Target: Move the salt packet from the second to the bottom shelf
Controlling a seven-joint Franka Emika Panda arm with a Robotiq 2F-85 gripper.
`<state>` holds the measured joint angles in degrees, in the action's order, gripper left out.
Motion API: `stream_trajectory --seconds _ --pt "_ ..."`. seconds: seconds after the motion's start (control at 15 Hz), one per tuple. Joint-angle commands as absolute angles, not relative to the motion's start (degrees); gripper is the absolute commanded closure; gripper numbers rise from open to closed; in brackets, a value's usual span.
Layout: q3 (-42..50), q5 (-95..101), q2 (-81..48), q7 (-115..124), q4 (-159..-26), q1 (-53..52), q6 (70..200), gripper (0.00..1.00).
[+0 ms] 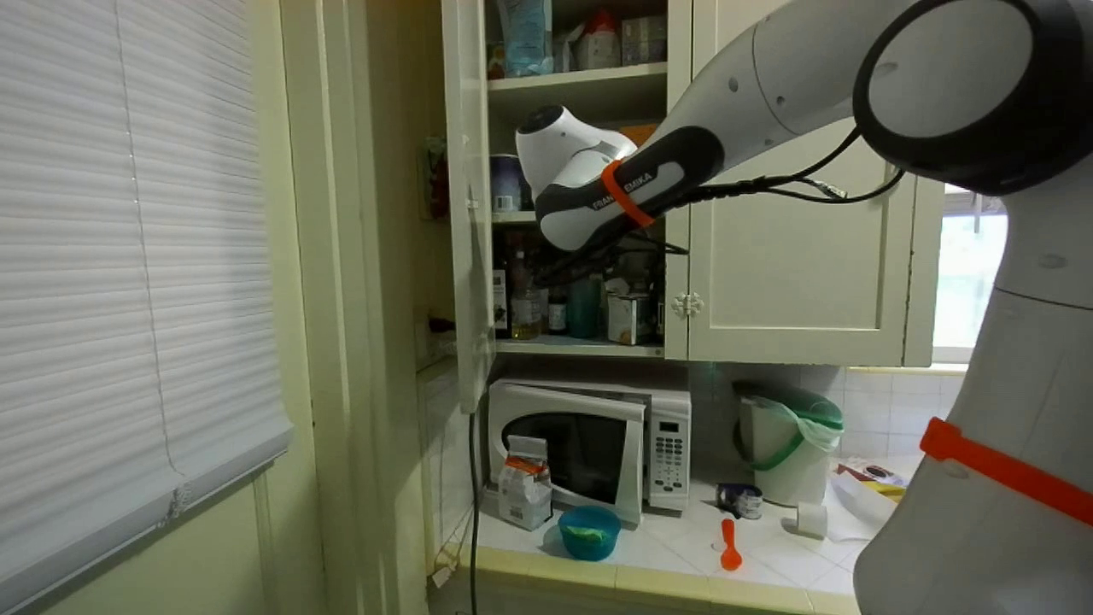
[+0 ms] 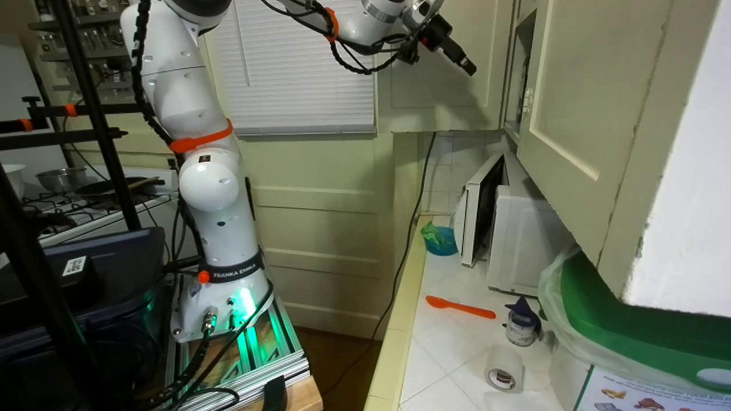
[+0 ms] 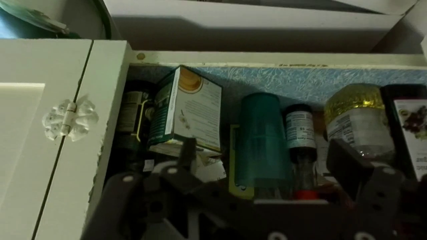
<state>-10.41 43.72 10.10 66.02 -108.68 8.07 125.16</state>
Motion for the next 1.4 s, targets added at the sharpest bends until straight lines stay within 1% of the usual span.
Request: stream_trajectory --seconds 0.0,0.27,0.33,0.4,0.73,1.33 --pt "-7.41 46.32 5.65 61.64 -102.59 5.94 123.44 0.00" --pt "-4.76 44.56 2.75 49.45 -98.85 4.53 123.77 0.00" --pt "-4.50 44.81 2.44 49.86 -98.25 4.26 123.72 0.00" --pt "-4.04 44.85 3.97 51.92 -100.51 4.09 124.90 0.00" --pt "-3.59 44.83 2.80 50.54 -98.97 3.55 124.98 0.00" --pt "-2.45 56.55 5.69 57.56 -99.02 3.55 134.98 0.00"
